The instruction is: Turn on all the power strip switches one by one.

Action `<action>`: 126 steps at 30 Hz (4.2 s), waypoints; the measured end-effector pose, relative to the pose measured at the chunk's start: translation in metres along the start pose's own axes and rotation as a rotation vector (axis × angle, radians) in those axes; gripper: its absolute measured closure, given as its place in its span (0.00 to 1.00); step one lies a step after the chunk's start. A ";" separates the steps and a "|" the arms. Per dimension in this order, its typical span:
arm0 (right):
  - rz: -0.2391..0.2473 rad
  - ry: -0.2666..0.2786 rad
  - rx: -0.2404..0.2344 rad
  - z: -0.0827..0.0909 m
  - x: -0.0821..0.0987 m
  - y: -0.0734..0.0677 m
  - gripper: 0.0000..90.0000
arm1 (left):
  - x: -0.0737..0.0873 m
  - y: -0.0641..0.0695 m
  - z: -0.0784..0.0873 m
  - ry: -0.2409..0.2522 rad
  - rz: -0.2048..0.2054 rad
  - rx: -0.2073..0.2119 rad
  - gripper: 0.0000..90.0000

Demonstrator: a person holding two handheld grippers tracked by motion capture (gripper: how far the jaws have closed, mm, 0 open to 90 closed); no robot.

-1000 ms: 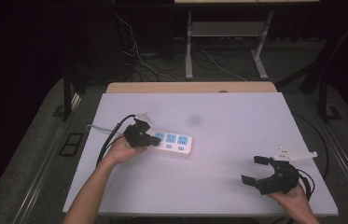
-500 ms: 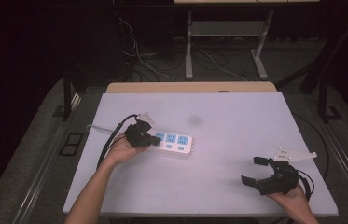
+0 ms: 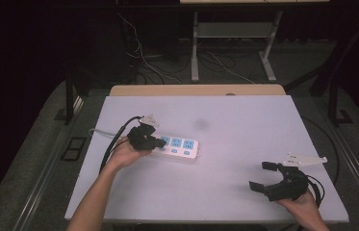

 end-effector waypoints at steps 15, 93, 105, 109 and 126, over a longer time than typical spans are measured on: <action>0.000 0.000 0.003 0.000 0.000 0.000 0.00 | -0.020 0.011 0.007 -0.002 -0.047 0.007 0.99; 0.010 -0.003 -0.001 0.000 -0.001 -0.001 0.00 | -0.010 0.022 -0.031 -0.064 0.004 0.104 1.00; 0.011 -0.003 0.000 0.000 -0.001 -0.001 0.00 | -0.009 0.023 -0.032 -0.072 -0.025 0.079 1.00; 0.011 -0.005 0.001 -0.001 -0.001 -0.001 0.00 | -0.009 0.023 -0.032 -0.069 -0.018 0.077 1.00; 0.004 -0.003 0.006 0.001 0.000 0.002 0.00 | -0.008 0.027 -0.030 -0.051 -0.005 0.066 0.99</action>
Point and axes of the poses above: each handheld gripper's, and its own axes: z roughly backward along the jaws, x roughly out of its underside, y roughly to its right, the point moved 10 cm from there along -z, roughly forward along the jaws, and after that the axes turned 1 degree about z, right-handed, at the moved point
